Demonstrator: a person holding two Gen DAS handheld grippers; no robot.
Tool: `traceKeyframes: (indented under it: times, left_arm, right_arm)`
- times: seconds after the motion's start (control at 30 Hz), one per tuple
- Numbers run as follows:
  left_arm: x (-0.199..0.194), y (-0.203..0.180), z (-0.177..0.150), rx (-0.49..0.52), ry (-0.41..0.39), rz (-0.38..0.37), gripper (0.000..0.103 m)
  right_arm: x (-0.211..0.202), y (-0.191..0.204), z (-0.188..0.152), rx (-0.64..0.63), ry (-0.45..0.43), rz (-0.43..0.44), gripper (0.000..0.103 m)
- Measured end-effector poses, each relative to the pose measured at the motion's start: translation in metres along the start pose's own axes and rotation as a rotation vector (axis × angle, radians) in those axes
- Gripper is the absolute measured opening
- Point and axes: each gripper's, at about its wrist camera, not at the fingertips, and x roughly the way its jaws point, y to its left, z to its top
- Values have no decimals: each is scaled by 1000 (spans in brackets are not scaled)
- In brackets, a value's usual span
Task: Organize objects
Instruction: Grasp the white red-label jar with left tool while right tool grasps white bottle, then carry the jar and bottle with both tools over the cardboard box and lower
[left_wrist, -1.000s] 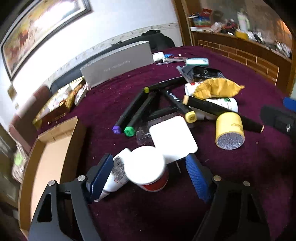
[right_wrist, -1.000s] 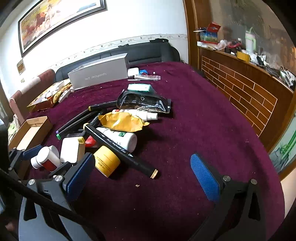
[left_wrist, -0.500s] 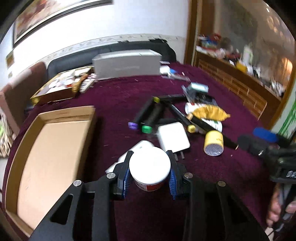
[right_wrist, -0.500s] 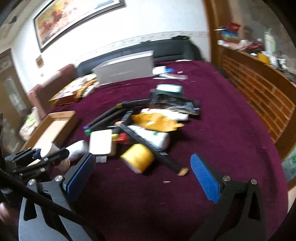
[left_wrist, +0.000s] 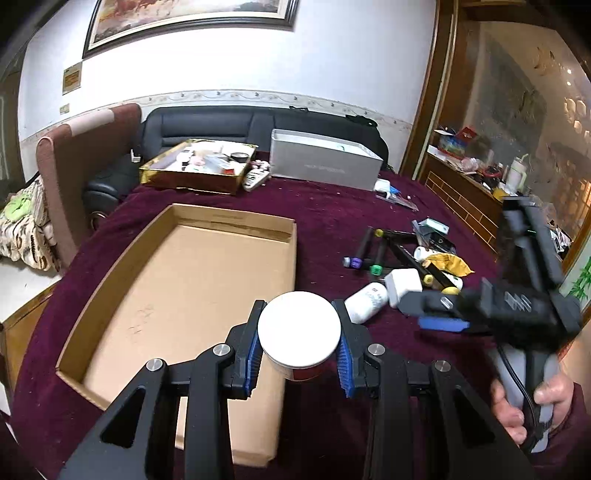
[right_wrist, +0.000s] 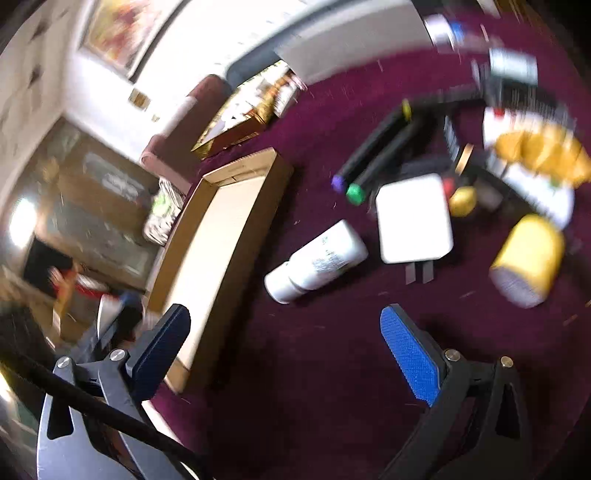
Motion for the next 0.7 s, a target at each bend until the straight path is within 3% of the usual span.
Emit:
traceKeyframes:
  times: [0.17, 0.3, 0.4, 0.43, 0.47, 0.53, 0.63, 0.7]
  left_arm:
    - [-5, 19, -7, -11, -19, 9, 30]
    - [-5, 36, -11, -38, -22, 2, 30]
    - [-3, 47, -14, -58, -21, 2, 30]
    - [-3, 51, -16, -64, -22, 7, 30]
    - [-3, 54, -17, -68, -22, 10, 30]
    - [-4, 61, -19, -80, -22, 12, 30]
    - [-7, 70, -21, -92, -31, 22, 30]
    - [-8, 74, -21, -100, -33, 26, 30]
  right_arm:
    - [29, -7, 11, 121, 3, -86, 100]
    - [40, 9, 19, 112, -4, -161, 94]
    - [54, 21, 27, 80, -4, -270, 84]
    - [57, 26, 28, 62, -14, -308, 72]
    - [60, 26, 29, 50, -13, -332, 52]
    - [60, 27, 26, 29, -19, -394, 41]
    - [63, 31, 23, -20, -20, -457, 32]
    - [61, 30, 20, -25, -19, -446, 32]
